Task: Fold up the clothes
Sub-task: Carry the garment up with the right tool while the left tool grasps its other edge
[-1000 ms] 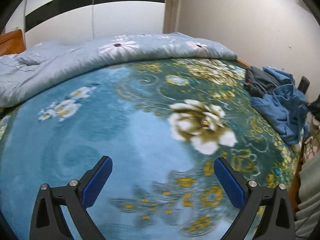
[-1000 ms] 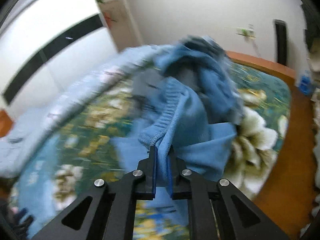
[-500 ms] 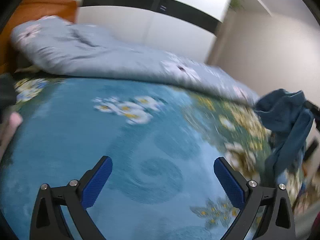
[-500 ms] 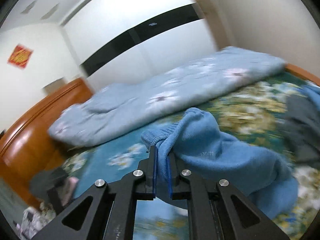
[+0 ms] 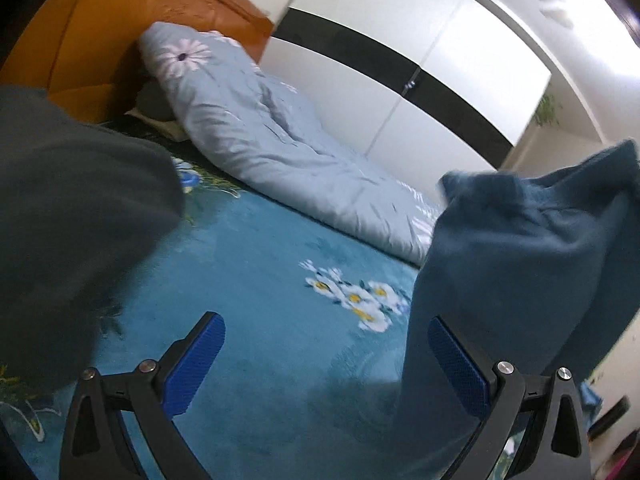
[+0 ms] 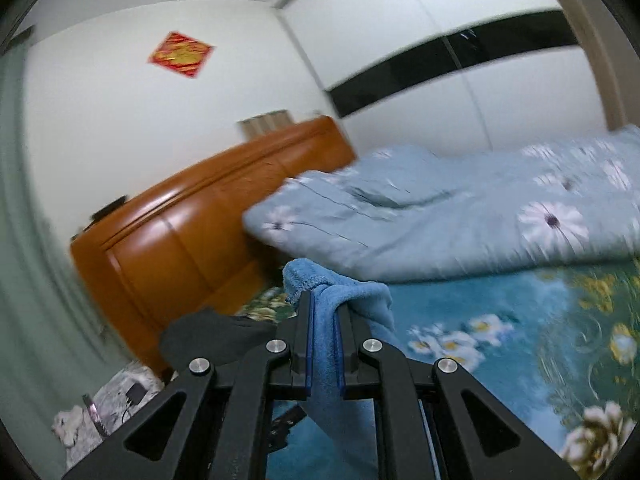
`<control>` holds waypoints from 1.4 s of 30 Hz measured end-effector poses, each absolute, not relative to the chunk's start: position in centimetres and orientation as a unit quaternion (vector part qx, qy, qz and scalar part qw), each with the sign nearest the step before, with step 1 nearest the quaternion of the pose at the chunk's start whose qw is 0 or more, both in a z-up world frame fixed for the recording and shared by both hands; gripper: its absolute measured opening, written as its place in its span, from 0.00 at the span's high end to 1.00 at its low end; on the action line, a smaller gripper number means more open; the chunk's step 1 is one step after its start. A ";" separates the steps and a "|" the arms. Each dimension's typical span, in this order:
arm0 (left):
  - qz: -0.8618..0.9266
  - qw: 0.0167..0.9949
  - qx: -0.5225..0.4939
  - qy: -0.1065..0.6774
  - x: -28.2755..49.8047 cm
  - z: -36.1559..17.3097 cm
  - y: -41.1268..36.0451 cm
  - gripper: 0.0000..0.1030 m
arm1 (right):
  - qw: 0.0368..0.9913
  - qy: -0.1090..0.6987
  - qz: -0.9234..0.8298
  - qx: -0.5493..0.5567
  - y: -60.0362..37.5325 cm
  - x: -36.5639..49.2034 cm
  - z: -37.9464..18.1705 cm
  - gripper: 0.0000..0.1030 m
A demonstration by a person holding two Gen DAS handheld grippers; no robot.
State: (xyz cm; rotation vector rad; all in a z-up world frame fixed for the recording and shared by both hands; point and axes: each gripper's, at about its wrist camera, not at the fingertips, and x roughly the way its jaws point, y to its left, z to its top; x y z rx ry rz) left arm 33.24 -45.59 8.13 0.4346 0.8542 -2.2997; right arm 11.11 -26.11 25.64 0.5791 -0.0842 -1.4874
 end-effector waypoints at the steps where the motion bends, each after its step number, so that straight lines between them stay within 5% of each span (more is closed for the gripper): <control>1: -0.874 0.319 0.162 0.330 33.6 8.1 -45.8 0.00 | 0.704 -0.036 -0.663 0.251 -26.0 11.7 26.0 0.92; 14: -0.901 0.241 0.194 0.305 30.8 7.8 -44.0 0.00 | 0.636 0.050 -0.714 0.288 -18.5 8.3 21.4 0.91; 29: -0.900 -0.040 0.287 0.326 21.5 4.1 -36.3 0.00 | 0.598 0.017 -0.727 0.338 -11.5 5.0 17.8 0.91; 35: -0.900 -0.063 0.304 0.307 20.8 4.0 -34.3 0.01 | 0.588 0.005 -0.733 0.341 -10.6 4.2 17.5 0.90; 37: -0.900 -0.065 0.303 0.306 21.1 4.2 -34.1 0.09 | 0.586 0.004 -0.734 0.343 -10.6 4.1 17.4 0.90; 40: -0.899 -0.066 0.301 0.312 21.3 4.1 -34.5 0.38 | 0.583 0.001 -0.735 0.346 -10.5 3.9 17.2 0.90; 42: -0.900 -0.063 0.298 0.312 21.5 4.3 -34.6 0.71 | 0.580 -0.002 -0.736 0.350 -10.5 3.8 17.1 0.90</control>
